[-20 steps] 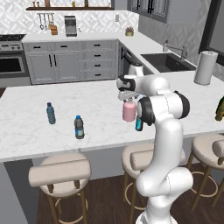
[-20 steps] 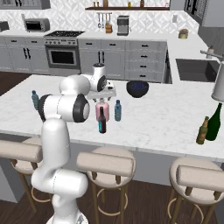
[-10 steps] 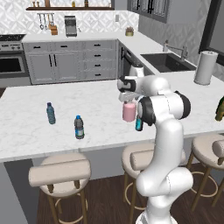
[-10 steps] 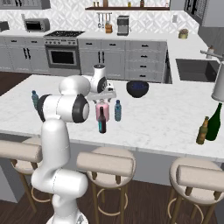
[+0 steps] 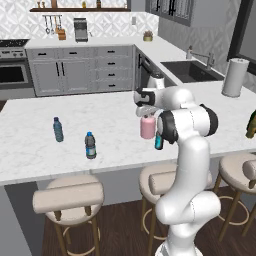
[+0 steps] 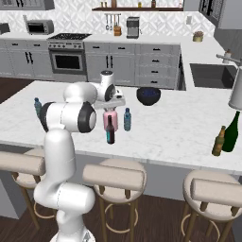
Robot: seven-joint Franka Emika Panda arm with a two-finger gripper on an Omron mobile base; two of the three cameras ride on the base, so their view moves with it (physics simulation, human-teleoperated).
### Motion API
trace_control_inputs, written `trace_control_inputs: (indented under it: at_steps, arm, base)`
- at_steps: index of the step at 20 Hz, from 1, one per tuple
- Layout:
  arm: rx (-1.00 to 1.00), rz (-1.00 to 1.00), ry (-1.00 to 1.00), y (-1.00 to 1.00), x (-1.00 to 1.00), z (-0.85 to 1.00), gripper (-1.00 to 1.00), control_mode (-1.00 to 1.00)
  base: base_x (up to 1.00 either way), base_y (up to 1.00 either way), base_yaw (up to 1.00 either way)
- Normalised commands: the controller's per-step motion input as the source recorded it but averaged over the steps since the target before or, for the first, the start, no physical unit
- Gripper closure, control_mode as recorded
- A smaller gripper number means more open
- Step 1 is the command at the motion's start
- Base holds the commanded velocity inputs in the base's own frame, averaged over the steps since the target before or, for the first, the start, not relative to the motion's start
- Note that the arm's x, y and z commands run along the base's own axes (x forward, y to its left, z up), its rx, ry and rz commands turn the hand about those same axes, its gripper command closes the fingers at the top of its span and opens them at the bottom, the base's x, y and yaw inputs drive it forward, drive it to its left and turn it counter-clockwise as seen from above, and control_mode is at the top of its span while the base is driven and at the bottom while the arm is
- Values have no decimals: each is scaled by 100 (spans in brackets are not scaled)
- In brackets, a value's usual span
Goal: Move the plastic bottles in the middle to the plastics group, and the glass bottles in the middle to the glass group.
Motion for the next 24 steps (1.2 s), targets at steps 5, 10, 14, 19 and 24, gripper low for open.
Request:
trace_control_inputs:
  at_steps: [5, 10, 14, 19, 24]
  arm:
    - [2, 24, -20, 7, -1, 2, 100, -100]
    - [12, 18, -4, 13, -33, 33, 100, -100]
    - [12, 6, 0, 18, -50, 40, 100, -100]
    - [6, 7, 1, 40, -39, 49, 100, -100]
    - [9, 9, 1, 47, -55, 33, 100, -100]
  base:
    - [0, 0, 0]
    - [0, 0, 0]
    - [0, 0, 0]
    - [0, 0, 0]
    - [0, 0, 0]
